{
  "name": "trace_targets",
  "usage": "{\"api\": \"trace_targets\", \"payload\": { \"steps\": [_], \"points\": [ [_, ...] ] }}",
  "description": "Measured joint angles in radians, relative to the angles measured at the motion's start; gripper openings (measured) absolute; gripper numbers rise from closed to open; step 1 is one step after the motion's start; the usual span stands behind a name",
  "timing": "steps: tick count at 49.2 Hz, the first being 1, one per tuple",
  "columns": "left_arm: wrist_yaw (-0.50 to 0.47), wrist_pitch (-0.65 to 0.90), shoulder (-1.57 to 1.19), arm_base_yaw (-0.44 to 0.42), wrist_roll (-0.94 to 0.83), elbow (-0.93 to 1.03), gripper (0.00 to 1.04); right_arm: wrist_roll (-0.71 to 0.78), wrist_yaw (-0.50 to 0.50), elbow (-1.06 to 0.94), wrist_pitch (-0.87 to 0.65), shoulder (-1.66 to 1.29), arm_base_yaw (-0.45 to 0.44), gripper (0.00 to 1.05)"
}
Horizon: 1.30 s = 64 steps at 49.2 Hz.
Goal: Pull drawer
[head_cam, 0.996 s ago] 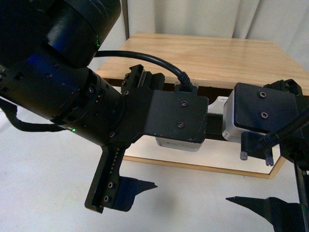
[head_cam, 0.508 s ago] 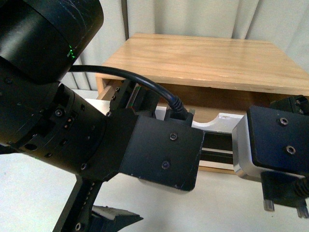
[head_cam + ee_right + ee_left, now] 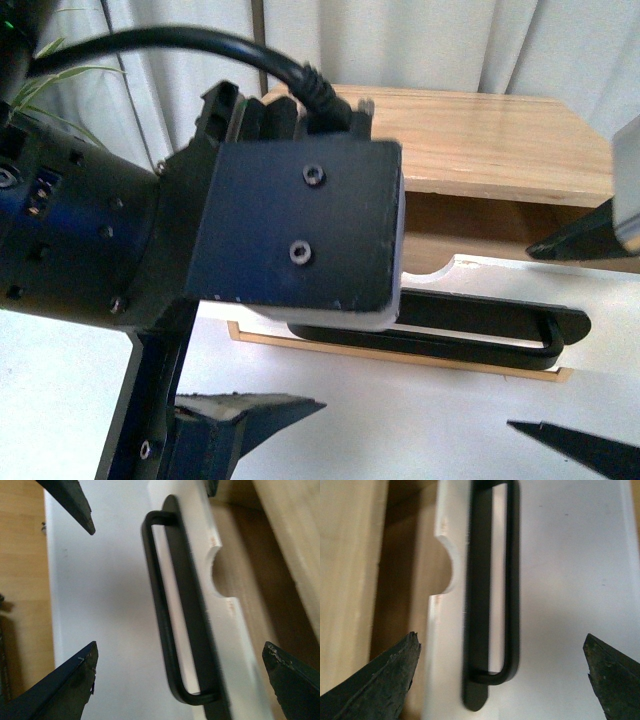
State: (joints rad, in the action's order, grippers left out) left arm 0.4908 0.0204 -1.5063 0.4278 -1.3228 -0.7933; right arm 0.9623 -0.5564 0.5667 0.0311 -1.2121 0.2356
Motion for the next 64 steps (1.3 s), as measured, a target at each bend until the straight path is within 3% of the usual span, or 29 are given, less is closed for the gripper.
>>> {"api": "trace_targets", "payload": {
  "steps": [19,26,44,53,64],
  "points": [
    [-0.036,0.459,0.225,-0.110,0.211,0.236,0.99,-0.274,0.025,-0.080,-0.299,0.170,-0.131,0.96],
    [-0.086,0.588,0.341,-0.167,0.350,0.353,0.99,-0.386,0.039,-0.130,-0.341,0.275,-0.186,0.96],
    [-0.204,0.473,0.775,-0.319,0.728,0.500,0.99,-0.575,0.105,-0.295,-0.319,0.627,-0.343,0.96],
    [-0.305,0.333,0.899,-0.373,0.965,0.552,0.99,-0.639,0.163,-0.356,-0.266,0.754,-0.358,0.96],
    [-0.351,0.230,0.968,-0.407,1.201,0.609,0.99,-0.716,0.222,-0.377,-0.233,0.842,-0.348,0.96]
  ]
}}
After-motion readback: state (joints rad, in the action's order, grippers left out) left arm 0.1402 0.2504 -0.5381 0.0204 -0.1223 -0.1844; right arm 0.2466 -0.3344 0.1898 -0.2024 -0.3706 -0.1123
